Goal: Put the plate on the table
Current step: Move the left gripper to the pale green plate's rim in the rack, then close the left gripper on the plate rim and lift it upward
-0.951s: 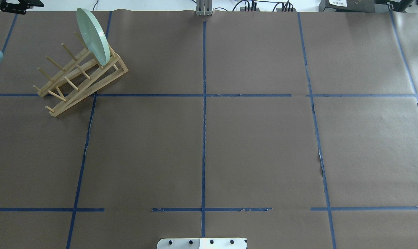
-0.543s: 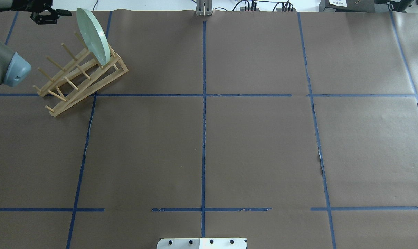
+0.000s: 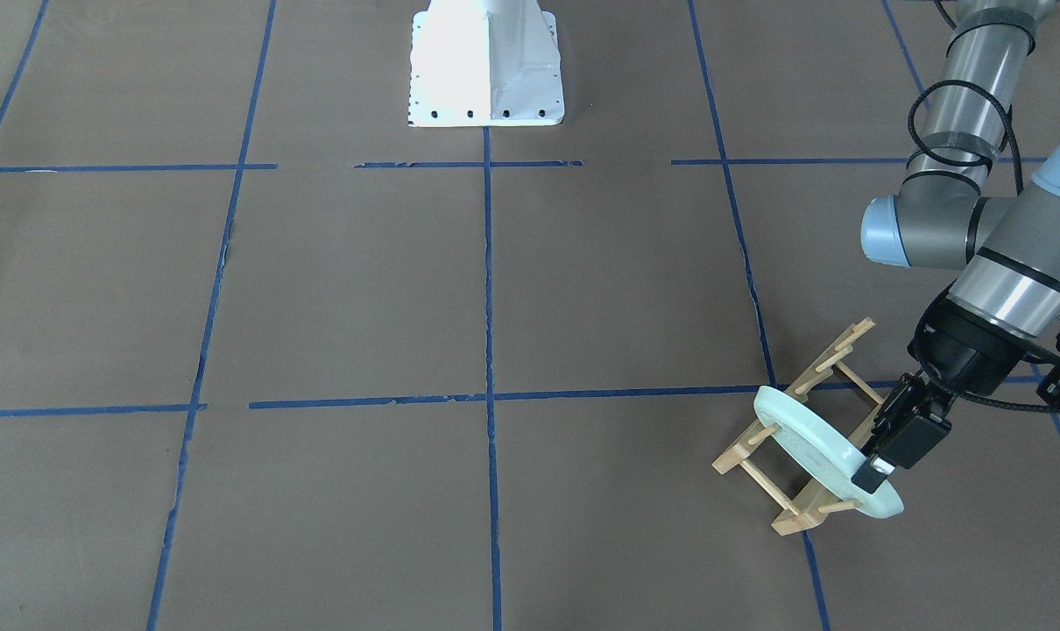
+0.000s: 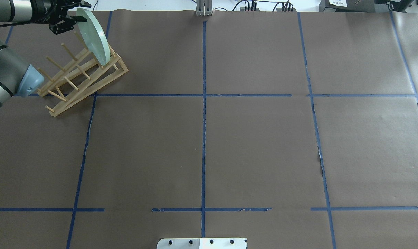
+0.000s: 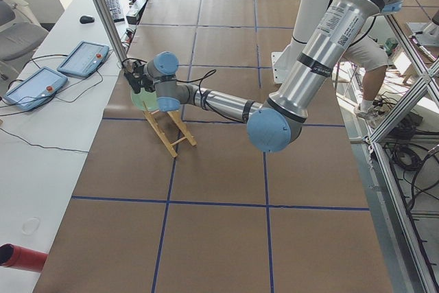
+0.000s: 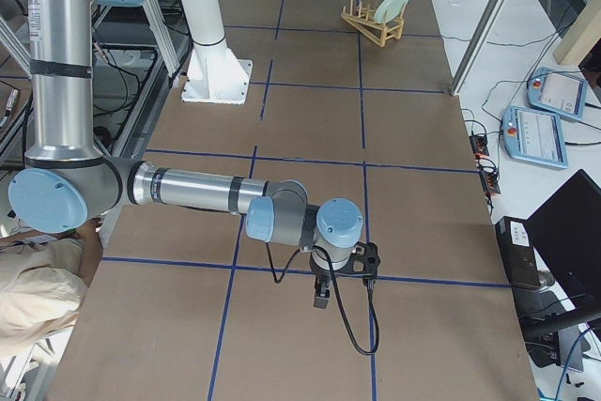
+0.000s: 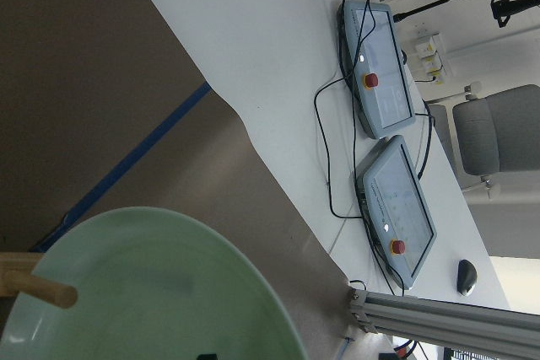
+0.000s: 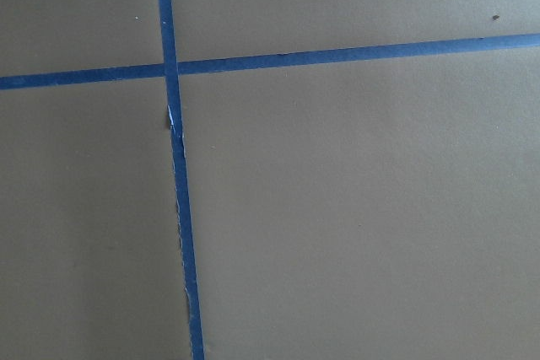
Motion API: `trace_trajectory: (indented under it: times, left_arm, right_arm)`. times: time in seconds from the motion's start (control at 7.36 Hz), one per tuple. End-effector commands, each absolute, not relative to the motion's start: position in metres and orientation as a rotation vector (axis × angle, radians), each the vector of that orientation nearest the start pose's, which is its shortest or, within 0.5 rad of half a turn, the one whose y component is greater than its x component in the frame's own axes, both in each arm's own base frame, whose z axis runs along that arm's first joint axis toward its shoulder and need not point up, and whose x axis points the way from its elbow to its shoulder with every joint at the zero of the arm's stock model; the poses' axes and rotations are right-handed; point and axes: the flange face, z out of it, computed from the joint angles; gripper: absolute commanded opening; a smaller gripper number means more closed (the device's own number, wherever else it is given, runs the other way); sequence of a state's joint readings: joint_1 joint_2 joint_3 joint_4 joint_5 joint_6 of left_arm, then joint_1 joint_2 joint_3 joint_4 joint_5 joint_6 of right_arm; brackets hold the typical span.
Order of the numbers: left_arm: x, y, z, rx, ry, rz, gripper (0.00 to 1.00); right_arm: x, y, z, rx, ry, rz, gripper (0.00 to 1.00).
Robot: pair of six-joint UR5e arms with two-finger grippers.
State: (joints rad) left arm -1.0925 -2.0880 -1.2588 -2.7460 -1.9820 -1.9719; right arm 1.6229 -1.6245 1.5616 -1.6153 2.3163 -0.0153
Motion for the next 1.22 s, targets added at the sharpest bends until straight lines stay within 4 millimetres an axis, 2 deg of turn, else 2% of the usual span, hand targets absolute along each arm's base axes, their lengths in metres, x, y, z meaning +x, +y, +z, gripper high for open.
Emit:
trace_trajectory:
  times: [0.0,0.14,0.68,0.81,1.09]
  left_arm:
    - [0.239,-0.665,0.368,0.152,1.464,-0.944,0.0]
    - [0.224,-0.668,0.362,0.177,1.475,-0.945,0.0]
    - [0.153,-0.655,0.3,0.187,1.566,-0.873,0.0]
    - [0.142,-0.644,0.271,0.161,1.561,-0.868,0.0]
    - [0.139,-0.617,0.214,0.109,1.499,-0.912,0.0]
  right_arm:
    - [0.09,-0.456,0.695,-0.077,-0.748,0.075,1.0]
    - [0.09,-0.456,0.695,-0.077,-0.748,0.075,1.0]
    - [0.09,-0.456,0.695,-0.077,-0.748,0.075,1.0]
    - [0.09,-0.456,0.696,-0.079,-0.748,0.076,1.0]
    - [0.09,-0.456,0.695,-0.077,-0.748,0.075,1.0]
